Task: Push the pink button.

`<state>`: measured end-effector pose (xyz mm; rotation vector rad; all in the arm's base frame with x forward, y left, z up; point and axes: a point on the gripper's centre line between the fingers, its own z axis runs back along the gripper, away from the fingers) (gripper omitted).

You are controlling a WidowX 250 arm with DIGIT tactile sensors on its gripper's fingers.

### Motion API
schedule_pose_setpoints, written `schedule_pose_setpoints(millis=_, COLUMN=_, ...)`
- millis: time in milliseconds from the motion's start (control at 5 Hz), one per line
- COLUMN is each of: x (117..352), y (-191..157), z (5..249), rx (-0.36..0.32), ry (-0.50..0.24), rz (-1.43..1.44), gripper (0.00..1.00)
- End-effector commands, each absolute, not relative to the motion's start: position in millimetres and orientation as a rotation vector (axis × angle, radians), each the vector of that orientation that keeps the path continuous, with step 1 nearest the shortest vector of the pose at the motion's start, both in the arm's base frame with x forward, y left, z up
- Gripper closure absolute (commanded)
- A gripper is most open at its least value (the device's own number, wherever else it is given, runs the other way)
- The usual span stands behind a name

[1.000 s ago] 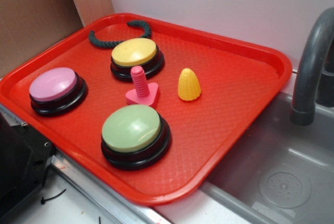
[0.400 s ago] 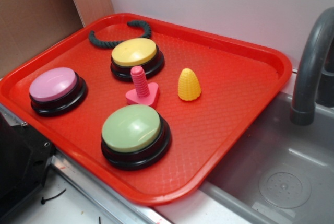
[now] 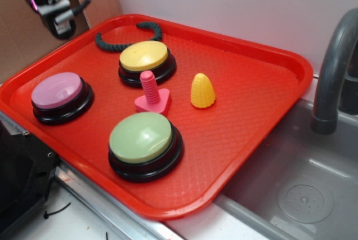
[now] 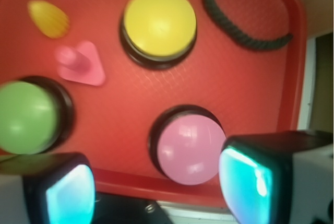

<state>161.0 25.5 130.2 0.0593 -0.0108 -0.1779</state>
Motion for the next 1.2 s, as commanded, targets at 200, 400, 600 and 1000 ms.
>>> schedule_pose_setpoints(millis=200, x=148, y=61, z=77, rx=0.069, ry=-0.07, rz=-0.184, gripper=0.0)
schedule_pose_setpoints(millis=400, x=153, y=59, z=65, rx=0.073, ry=-0.056, rz=-0.202, gripper=0.0)
schedule_pose_setpoints(millis=600, x=158, y=61, z=55, rx=0.064, ry=-0.037, rz=-0.209, gripper=0.0)
schedule_pose_setpoints(millis=1000, x=160, y=69, z=41, rx=0.079, ry=0.003, rz=-0.183, gripper=0.0)
